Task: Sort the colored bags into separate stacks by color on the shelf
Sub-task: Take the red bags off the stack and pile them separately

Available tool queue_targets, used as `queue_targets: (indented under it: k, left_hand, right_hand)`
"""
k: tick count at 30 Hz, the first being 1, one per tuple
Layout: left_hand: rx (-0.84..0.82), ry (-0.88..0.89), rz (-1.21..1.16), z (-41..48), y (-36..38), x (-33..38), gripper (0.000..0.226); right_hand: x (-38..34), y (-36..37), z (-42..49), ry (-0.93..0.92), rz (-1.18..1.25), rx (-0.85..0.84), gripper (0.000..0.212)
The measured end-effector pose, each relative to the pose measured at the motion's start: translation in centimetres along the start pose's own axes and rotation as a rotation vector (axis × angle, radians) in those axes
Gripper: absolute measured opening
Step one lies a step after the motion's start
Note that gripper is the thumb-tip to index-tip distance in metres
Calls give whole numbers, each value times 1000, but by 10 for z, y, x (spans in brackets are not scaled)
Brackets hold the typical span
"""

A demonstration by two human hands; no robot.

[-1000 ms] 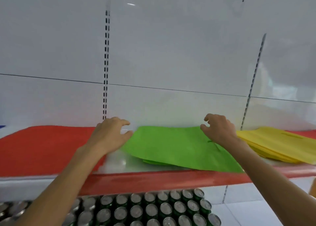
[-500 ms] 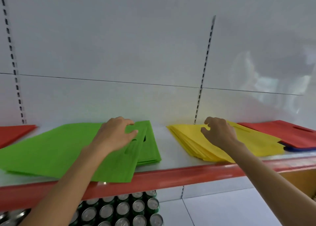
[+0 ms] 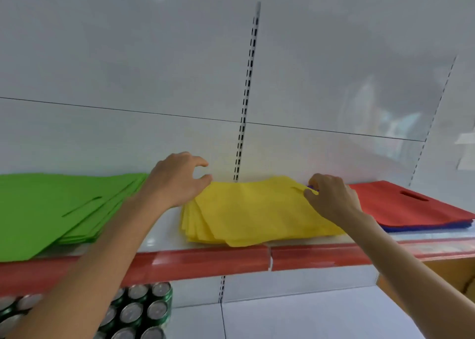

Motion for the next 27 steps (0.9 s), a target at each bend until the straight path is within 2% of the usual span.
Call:
queue_targets:
  k: [3,8,14,21,27]
  left_hand:
    - [-22,-37,-19,6,28,42,40]
    - [-62,-89,-60,12,70,103,40]
    - [-57,-97,-28,35,89,156,41]
    - [-111,-80,2,58,127,231,40]
    - [-39,-121,56,82,157,284,43]
  right_hand:
    - [43,-3,14,-45,-4,-19,26]
    - [122,-14,32,-46,-15,-41,32]
    - [177,-26,51,-54,4,-25,34]
    - [271,-22,68,62,2,-29,31]
    - [336,-8,116,41,48,-36,34]
Point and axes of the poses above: each hand's wrist, its own z-axis towards the middle knuckle, its own y-axis out of the palm, x = y × z, the point moved 1 cm from there along z, towards the middle knuckle, and after that the axes turned 1 degree about -y, right-handed, at the moved point
